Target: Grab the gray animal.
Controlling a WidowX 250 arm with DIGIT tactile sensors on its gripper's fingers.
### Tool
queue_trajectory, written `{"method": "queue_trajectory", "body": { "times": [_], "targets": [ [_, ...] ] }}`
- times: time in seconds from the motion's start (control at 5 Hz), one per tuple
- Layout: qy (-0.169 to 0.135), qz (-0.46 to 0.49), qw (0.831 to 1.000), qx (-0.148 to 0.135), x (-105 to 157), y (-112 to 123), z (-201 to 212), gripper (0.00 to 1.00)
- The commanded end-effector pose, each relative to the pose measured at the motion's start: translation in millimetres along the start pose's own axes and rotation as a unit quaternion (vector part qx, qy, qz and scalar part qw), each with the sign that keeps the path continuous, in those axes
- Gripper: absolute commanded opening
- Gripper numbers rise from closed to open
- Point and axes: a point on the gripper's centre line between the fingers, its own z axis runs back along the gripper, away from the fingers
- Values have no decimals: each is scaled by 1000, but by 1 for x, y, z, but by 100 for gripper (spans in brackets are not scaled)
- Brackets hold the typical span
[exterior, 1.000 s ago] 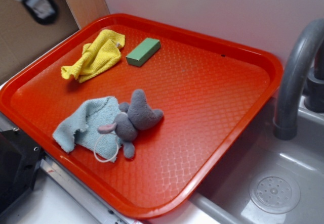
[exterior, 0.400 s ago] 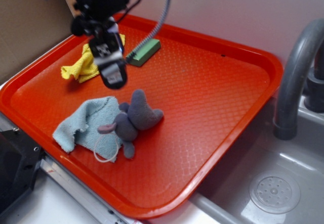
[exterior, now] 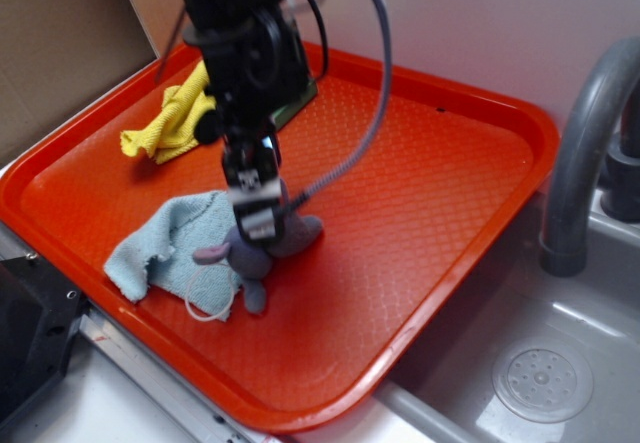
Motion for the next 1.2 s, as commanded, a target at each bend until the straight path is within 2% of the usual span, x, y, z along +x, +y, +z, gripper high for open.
{"method": "queue_trajectory", "body": {
  "times": [0.0,0.2,0.4,0.6,0.8,1.0],
  "targets": [
    [44,-16,998,39,-1,-17,-33,100],
    [50,1,998,46,-2,-16,-38,100],
    [43,4,998,43,-3,-16,-34,0],
    [32,12,998,46,-4,-15,-26,0],
    [19,33,997,60,-4,-7,-9,0],
    [28,135,986,89,1,10,24,0]
  ]
}}
